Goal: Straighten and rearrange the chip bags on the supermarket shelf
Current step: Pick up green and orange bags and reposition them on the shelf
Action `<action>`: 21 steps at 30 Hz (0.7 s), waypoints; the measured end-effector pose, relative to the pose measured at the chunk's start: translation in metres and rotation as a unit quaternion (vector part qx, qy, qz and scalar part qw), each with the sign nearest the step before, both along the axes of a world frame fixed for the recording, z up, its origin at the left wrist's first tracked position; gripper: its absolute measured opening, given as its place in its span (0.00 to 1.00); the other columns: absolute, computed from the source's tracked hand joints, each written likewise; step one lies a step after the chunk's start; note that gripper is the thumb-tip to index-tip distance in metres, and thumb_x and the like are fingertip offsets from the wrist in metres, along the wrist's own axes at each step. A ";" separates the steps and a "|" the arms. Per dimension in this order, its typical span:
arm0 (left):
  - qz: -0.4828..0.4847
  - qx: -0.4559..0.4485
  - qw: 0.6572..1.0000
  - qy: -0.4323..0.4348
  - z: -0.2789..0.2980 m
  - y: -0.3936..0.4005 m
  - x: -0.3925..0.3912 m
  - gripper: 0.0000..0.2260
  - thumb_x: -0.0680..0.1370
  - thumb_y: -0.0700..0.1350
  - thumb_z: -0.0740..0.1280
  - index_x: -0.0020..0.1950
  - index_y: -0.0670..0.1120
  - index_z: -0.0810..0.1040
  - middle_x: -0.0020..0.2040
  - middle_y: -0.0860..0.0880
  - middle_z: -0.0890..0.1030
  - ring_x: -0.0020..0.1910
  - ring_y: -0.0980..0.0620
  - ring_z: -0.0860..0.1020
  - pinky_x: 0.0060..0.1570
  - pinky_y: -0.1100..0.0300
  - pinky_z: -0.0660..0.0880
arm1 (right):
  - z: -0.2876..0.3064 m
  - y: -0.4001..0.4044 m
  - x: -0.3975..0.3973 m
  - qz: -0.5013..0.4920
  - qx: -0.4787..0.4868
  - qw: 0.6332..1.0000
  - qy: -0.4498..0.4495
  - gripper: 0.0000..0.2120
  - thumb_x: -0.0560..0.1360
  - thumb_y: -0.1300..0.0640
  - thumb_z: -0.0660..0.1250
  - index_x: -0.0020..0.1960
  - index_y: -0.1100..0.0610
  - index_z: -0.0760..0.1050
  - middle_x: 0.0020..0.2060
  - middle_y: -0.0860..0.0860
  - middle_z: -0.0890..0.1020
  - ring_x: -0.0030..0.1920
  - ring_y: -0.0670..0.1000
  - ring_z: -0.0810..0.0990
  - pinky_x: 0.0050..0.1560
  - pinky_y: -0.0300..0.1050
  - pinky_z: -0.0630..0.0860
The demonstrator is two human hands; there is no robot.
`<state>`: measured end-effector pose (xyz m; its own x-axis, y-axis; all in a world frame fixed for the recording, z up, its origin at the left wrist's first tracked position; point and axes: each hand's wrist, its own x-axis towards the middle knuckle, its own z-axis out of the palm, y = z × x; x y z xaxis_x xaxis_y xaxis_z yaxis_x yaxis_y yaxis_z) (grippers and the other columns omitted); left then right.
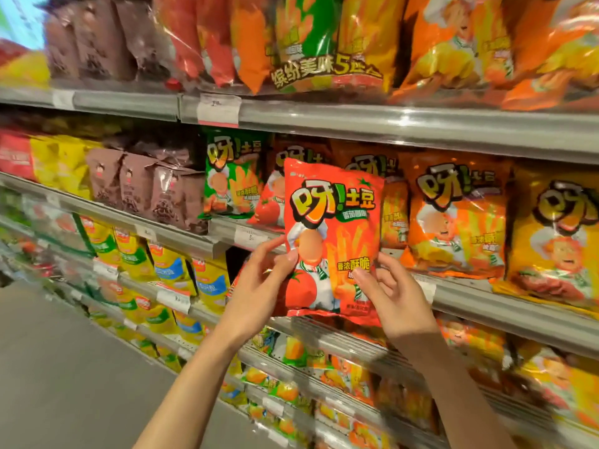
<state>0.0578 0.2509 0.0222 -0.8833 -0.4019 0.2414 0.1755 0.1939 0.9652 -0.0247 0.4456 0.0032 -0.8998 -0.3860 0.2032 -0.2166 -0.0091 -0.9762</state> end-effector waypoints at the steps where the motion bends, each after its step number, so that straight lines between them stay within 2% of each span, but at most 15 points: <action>1: -0.009 -0.005 1.000 -0.001 0.000 -0.016 -0.005 0.15 0.74 0.58 0.65 0.61 0.60 0.76 0.52 0.56 0.83 0.51 0.66 0.80 0.52 0.71 0.74 | 0.001 -0.015 -0.001 -0.005 -0.001 1.000 0.011 0.24 0.72 0.43 0.71 0.66 0.49 0.74 0.54 0.49 0.86 0.57 0.49 0.84 0.59 0.48 0.78; 3: -0.023 -0.003 1.000 0.005 -0.003 -0.052 -0.017 0.15 0.75 0.58 0.64 0.61 0.61 0.75 0.50 0.62 0.83 0.51 0.70 0.79 0.53 0.71 0.72 | 0.004 -0.045 -0.004 -0.020 0.008 0.999 0.034 0.23 0.74 0.46 0.70 0.66 0.51 0.73 0.51 0.47 0.86 0.53 0.47 0.85 0.52 0.41 0.79; 5: -0.033 0.002 0.999 0.004 -0.005 -0.088 -0.027 0.11 0.78 0.56 0.64 0.60 0.62 0.74 0.49 0.68 0.82 0.51 0.73 0.78 0.53 0.72 0.72 | 0.008 -0.079 -0.007 -0.045 0.017 0.998 0.034 0.14 0.77 0.54 0.70 0.62 0.50 0.73 0.39 0.38 0.84 0.38 0.37 0.82 0.40 0.29 0.73; 6: -0.038 0.006 0.999 0.002 -0.004 -0.105 -0.031 0.09 0.79 0.54 0.63 0.59 0.63 0.74 0.49 0.70 0.81 0.50 0.75 0.77 0.51 0.73 0.71 | 0.014 -0.096 -0.008 -0.053 0.027 0.998 0.034 0.11 0.79 0.58 0.68 0.59 0.49 0.72 0.32 0.34 0.81 0.32 0.36 0.77 0.35 0.27 0.69; 8: -0.049 0.003 0.999 -0.001 0.000 -0.135 -0.039 0.09 0.81 0.54 0.62 0.60 0.63 0.73 0.53 0.70 0.77 0.50 0.78 0.75 0.49 0.76 0.71 | 0.022 -0.130 -0.013 -0.072 0.042 0.996 0.027 0.10 0.80 0.61 0.67 0.57 0.49 0.71 0.26 0.32 0.76 0.27 0.36 0.72 0.31 0.27 0.66; 11: -0.054 -0.026 0.998 -0.011 0.006 -0.179 -0.052 0.13 0.81 0.57 0.62 0.64 0.61 0.71 0.61 0.66 0.75 0.56 0.77 0.71 0.55 0.76 0.68 | 0.031 -0.166 -0.017 -0.086 0.050 0.995 0.025 0.13 0.79 0.55 0.69 0.61 0.49 0.70 0.31 0.34 0.76 0.31 0.32 0.76 0.35 0.25 0.69; 13: -0.043 -0.059 0.997 -0.002 0.009 -0.200 -0.060 0.15 0.80 0.58 0.65 0.65 0.60 0.72 0.65 0.59 0.77 0.61 0.70 0.73 0.60 0.73 0.68 | 0.041 -0.183 -0.017 -0.094 0.075 0.992 0.038 0.11 0.79 0.52 0.69 0.58 0.44 0.69 0.40 0.34 0.74 0.35 0.26 0.77 0.38 0.22 0.71; 15: -0.003 -0.080 0.997 0.018 0.014 -0.215 -0.067 0.13 0.79 0.54 0.68 0.63 0.57 0.75 0.59 0.57 0.80 0.56 0.69 0.76 0.53 0.75 0.70 | 0.049 -0.193 -0.017 -0.118 0.102 0.986 0.051 0.13 0.79 0.48 0.69 0.60 0.43 0.68 0.41 0.36 0.74 0.36 0.24 0.76 0.38 0.20 0.70; 17: 0.041 -0.122 0.991 0.047 0.016 -0.237 -0.080 0.07 0.79 0.51 0.70 0.56 0.58 0.77 0.51 0.59 0.81 0.50 0.71 0.78 0.49 0.76 0.71 | 0.055 -0.196 -0.019 -0.147 0.120 0.979 0.077 0.20 0.78 0.45 0.68 0.68 0.47 0.68 0.43 0.37 0.74 0.37 0.25 0.75 0.39 0.20 0.69; 18: 0.060 -0.141 0.987 0.047 0.015 -0.249 -0.088 0.08 0.78 0.54 0.70 0.57 0.59 0.77 0.52 0.58 0.82 0.52 0.68 0.79 0.52 0.71 0.74 | 0.057 -0.198 -0.020 -0.163 0.126 0.974 0.089 0.24 0.78 0.44 0.68 0.71 0.49 0.68 0.45 0.37 0.75 0.39 0.25 0.75 0.40 0.19 0.69; 19: 0.067 -0.161 0.984 0.039 0.013 -0.259 -0.096 0.15 0.77 0.60 0.70 0.62 0.58 0.77 0.55 0.56 0.82 0.57 0.62 0.79 0.57 0.61 0.76 | 0.058 -0.197 -0.022 -0.175 0.130 0.972 0.092 0.27 0.77 0.42 0.68 0.72 0.49 0.68 0.48 0.40 0.76 0.42 0.27 0.75 0.41 0.20 0.69; 20: 0.070 -0.190 0.979 0.022 0.010 -0.266 -0.104 0.23 0.76 0.65 0.69 0.67 0.57 0.75 0.59 0.53 0.81 0.61 0.55 0.78 0.61 0.52 0.76 | 0.058 -0.196 -0.022 -0.186 0.131 0.969 0.094 0.28 0.76 0.41 0.68 0.73 0.49 0.67 0.50 0.44 0.78 0.47 0.29 0.75 0.43 0.22 0.70; 21: 0.070 -0.222 0.973 0.013 0.007 -0.271 -0.111 0.27 0.75 0.66 0.68 0.70 0.55 0.72 0.63 0.50 0.79 0.64 0.51 0.76 0.64 0.48 0.74 | 0.059 -0.195 -0.022 -0.194 0.130 0.968 0.093 0.29 0.76 0.41 0.68 0.73 0.49 0.67 0.52 0.49 0.79 0.50 0.32 0.76 0.45 0.26 0.71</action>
